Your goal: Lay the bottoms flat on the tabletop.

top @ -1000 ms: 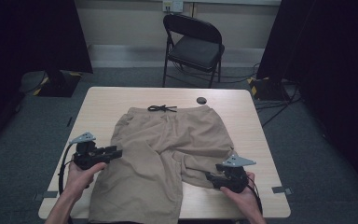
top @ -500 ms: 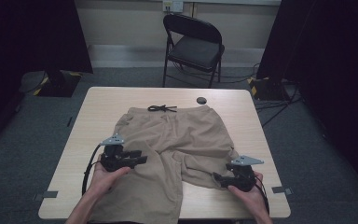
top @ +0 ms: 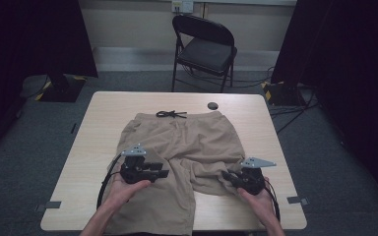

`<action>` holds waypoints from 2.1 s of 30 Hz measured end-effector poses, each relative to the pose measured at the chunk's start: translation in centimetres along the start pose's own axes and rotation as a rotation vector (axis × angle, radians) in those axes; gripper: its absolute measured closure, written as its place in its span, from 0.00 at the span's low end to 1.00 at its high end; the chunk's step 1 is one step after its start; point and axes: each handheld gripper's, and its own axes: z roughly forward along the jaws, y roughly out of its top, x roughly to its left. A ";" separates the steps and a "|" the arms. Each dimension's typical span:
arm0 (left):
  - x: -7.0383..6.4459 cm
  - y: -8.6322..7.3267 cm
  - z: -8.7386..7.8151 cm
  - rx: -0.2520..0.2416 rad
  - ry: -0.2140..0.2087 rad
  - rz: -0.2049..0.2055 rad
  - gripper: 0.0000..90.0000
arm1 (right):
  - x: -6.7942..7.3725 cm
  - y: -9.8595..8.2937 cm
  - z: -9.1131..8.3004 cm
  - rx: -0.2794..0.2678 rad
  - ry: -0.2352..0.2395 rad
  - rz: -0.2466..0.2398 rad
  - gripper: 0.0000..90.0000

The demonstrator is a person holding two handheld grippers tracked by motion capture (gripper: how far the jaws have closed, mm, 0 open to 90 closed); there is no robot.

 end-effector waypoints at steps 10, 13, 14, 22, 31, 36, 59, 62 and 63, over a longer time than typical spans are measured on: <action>0.3 -0.1 -0.4 -0.026 0.002 -0.003 0.57 | 4.8 9.6 2.5 -0.088 0.149 -0.124 0.92; 0.6 -0.3 -0.9 -0.043 0.006 -0.014 0.57 | 7.0 11.7 4.3 -0.088 0.199 -0.165 0.92; 0.8 -0.5 -1.2 -0.052 0.009 -0.020 0.57 | 7.6 12.1 5.0 -0.084 0.215 -0.175 0.91; 2.5 -2.3 -2.5 -0.077 0.026 -0.095 0.57 | 10.2 12.6 12.5 0.015 0.249 -0.166 0.90; 3.6 -3.1 -2.5 -0.067 0.053 -0.123 0.58 | 9.3 10.0 16.3 0.147 0.200 -0.163 0.64; 3.5 -3.1 -2.2 -0.062 0.062 -0.123 0.58 | 8.1 10.9 12.1 0.048 0.203 -0.148 0.49; 3.0 -2.7 1.0 0.011 0.076 -0.084 0.56 | 4.4 4.9 9.5 0.026 0.139 -0.016 0.74; 3.5 -2.6 0.9 -0.032 0.064 -0.102 0.79 | 5.2 5.1 9.0 0.002 0.167 -0.039 0.92; 3.7 -2.5 0.7 -0.054 0.061 -0.108 0.88 | 5.5 5.1 8.7 -0.002 0.172 -0.055 0.95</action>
